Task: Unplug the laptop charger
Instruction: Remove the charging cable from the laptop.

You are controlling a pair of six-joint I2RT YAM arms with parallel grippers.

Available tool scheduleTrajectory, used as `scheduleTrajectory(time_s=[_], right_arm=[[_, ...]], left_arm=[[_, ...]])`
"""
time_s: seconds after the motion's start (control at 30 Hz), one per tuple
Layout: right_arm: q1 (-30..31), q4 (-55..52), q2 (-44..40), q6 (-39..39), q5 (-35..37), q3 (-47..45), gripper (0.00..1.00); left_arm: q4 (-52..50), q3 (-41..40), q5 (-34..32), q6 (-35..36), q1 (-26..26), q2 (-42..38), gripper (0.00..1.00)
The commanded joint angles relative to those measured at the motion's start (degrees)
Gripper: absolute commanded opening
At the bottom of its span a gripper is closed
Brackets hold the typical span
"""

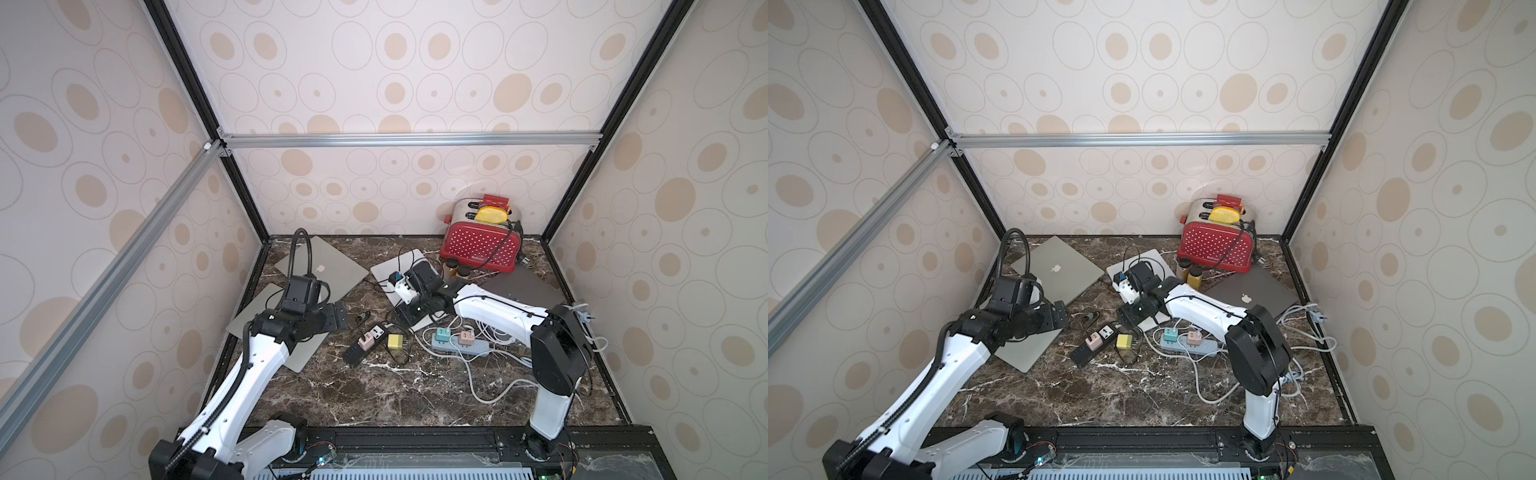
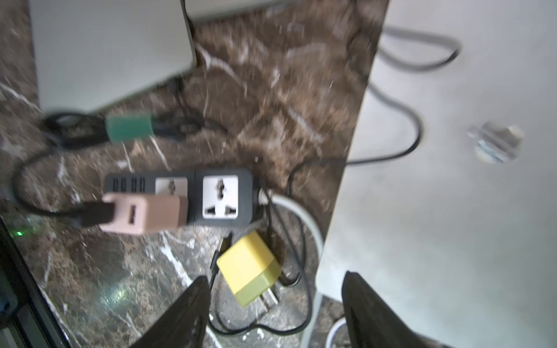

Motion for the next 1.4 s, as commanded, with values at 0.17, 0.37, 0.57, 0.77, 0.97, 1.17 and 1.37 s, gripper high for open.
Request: scheduleTrajectory(time_s=[0.17,0.37,0.57,0.77,0.97,1.17,1.37], right_arm=[[-7.0,-14.3,22.8,-14.5,-3.3,36.1,0.73],[-8.1,-23.9,47.3,-15.8,-9.7,72.1,0.74],[-8.2,-9.2,45.6,-12.7,-14.4,59.4,0.78],[-7.6,-9.3,49.2,-10.4,-16.4,61.3,0.78],[-5.4,-10.0,50.7,-11.0,-14.2,60.0,0.73],[-4.1,-11.9,51.2,-13.4,-10.8,59.8,0.67],[-3.7,-13.2,51.3,-13.4,-7.5,59.6,0.53]], left_arm=[[3.0,19.2,6.2,8.1,4.0,24.1,0.99],[1.8,27.9,5.9,8.3,7.5,36.9,0.99],[0.7,32.3,7.6,9.9,8.0,42.7,0.99],[0.7,33.1,8.0,10.0,8.0,44.1,0.99],[2.7,30.7,8.9,9.3,8.1,44.3,0.99],[3.2,30.4,9.1,8.8,8.1,46.2,0.99],[2.2,31.8,8.3,9.3,8.1,47.9,0.99]])
